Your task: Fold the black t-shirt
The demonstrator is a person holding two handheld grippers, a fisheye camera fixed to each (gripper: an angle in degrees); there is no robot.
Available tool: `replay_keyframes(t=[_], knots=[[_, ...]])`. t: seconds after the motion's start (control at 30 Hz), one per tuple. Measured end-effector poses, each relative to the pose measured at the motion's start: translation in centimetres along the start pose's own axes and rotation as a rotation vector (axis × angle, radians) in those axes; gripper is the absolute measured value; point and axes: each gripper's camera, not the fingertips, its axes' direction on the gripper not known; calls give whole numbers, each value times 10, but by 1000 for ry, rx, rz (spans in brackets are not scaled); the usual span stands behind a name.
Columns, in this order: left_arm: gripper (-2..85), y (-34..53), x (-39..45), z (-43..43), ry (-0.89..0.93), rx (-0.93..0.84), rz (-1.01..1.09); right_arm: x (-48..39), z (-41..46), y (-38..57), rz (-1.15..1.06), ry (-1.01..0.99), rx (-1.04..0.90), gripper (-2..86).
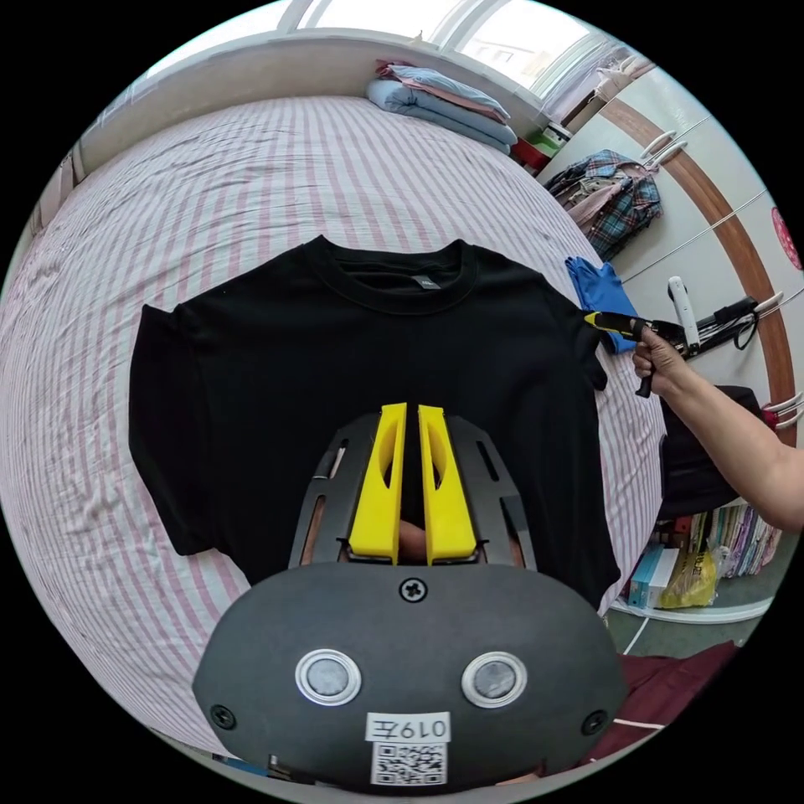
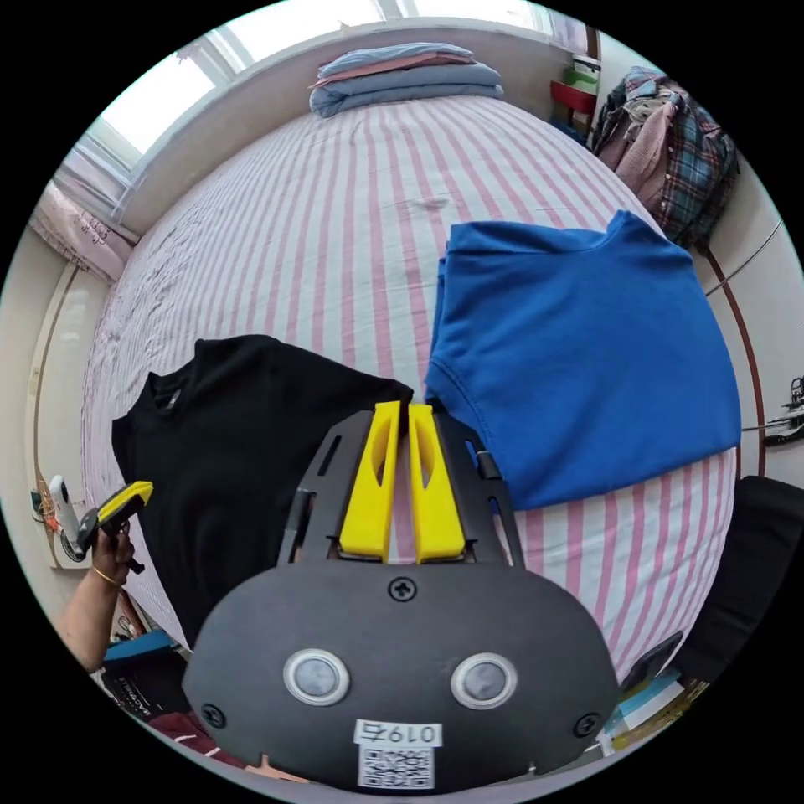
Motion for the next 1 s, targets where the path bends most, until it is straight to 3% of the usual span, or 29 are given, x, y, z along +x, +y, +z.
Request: replay_keyframes(t=[0.2, 0.37, 0.57, 0.73, 1.0], knots=[[13, 10, 1, -17, 31, 25, -28, 40, -40, 43, 102, -245, 66, 65], [15, 25, 13, -29, 69, 2, -9, 33, -56, 85, -18, -226, -5, 88], [16, 39, 21, -45, 97, -14, -10, 47, -72, 79, 71, -366, -13, 85], [15, 43, 24, -62, 107, -9, -19, 56, -104, 62, 107, -348, -40, 2], [15, 56, 10, -101, 84, -5, -34, 66, -181, 42, 106, -260, -87, -7]])
